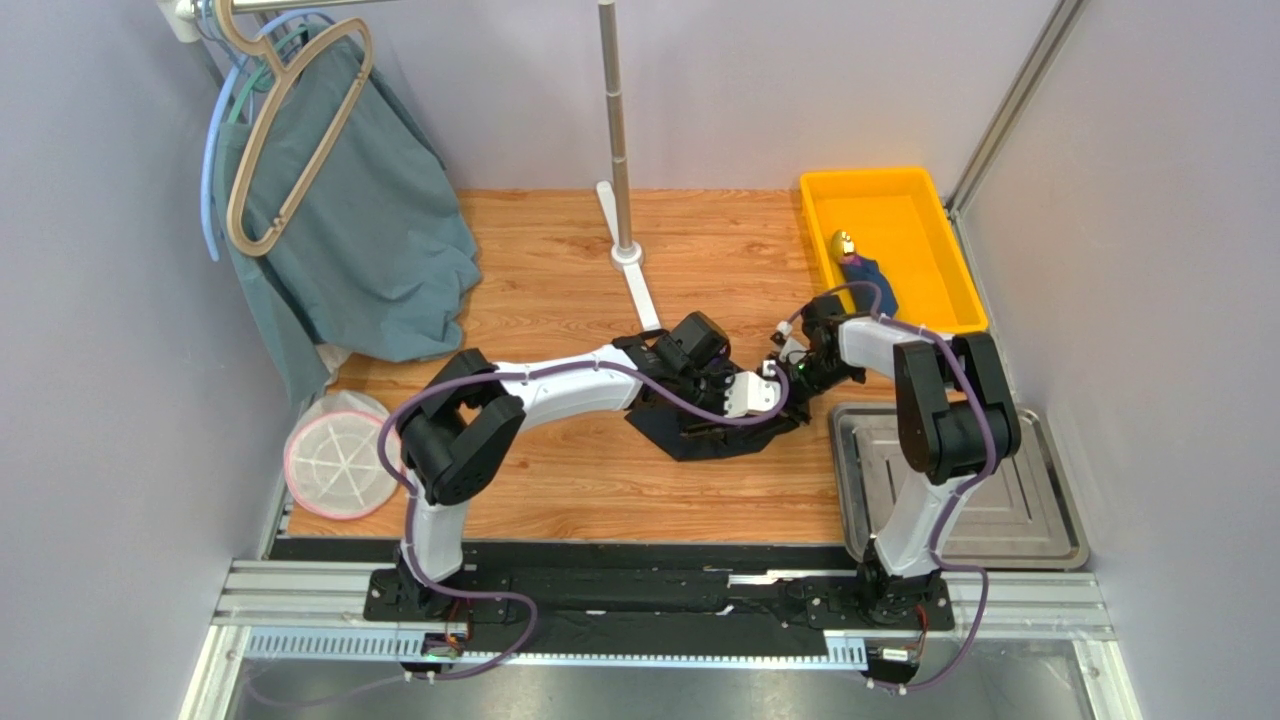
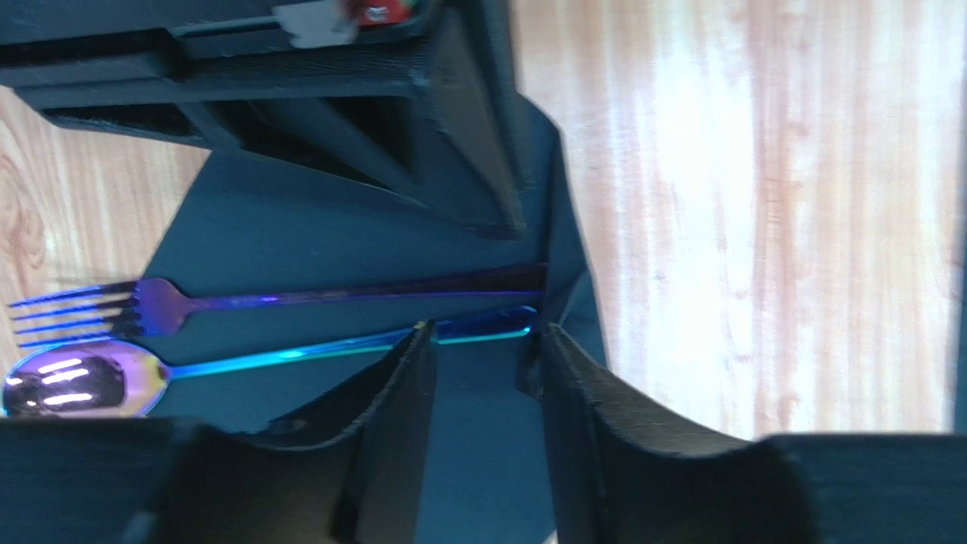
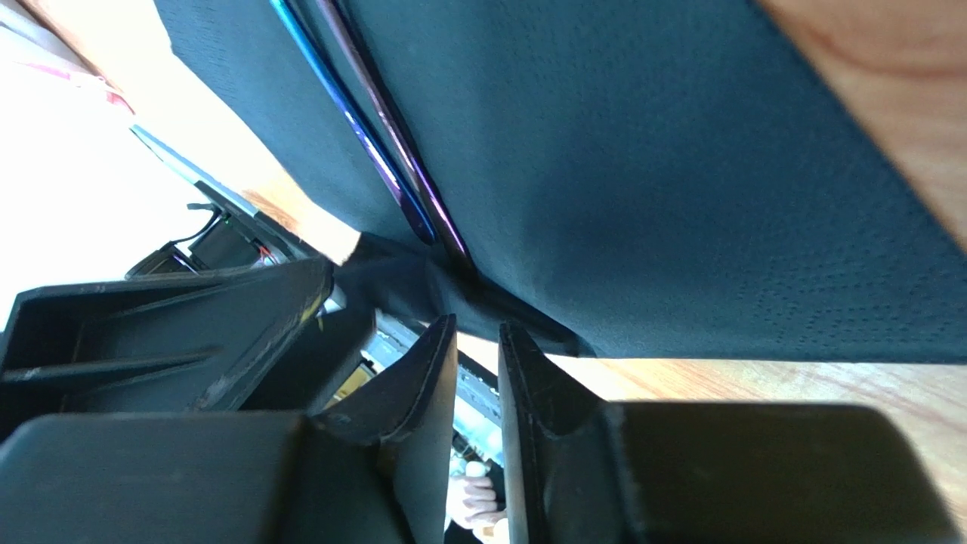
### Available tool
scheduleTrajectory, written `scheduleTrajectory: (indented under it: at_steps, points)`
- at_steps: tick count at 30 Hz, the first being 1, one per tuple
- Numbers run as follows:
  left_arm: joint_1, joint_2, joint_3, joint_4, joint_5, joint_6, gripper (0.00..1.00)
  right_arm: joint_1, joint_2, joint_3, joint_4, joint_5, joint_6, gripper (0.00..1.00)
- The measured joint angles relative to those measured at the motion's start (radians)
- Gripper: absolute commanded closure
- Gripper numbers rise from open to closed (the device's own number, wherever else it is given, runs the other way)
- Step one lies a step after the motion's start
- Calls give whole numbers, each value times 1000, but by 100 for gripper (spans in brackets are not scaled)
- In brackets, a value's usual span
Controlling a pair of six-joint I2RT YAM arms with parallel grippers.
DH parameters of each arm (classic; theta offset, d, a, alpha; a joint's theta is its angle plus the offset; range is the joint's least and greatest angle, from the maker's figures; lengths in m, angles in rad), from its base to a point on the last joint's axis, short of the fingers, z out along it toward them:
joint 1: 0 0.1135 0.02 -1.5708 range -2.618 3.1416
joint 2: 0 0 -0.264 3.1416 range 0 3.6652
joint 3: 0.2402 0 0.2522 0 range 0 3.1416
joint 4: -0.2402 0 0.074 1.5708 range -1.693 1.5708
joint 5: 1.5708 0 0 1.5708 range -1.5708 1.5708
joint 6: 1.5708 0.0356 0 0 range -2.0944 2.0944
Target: Place the utensils on the paper napkin and roll it up
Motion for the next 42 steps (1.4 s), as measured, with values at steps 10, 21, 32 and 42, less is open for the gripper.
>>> scheduleTrajectory:
  at_steps: [10,21,32,42]
  points:
    - [-4,-96,-104,-19,51,-14,38,0,22,29,-12,26,-21,98]
    - [-126,-163,-273,74,-25,17,42,0,89,62,-42,46,-54,100]
    - [-186,-164,-310,179,-106,97,69,0,104,77,-64,42,-69,100]
    - [-195,-154,-309,177,-80,158,60,0,120,93,-82,39,-70,100]
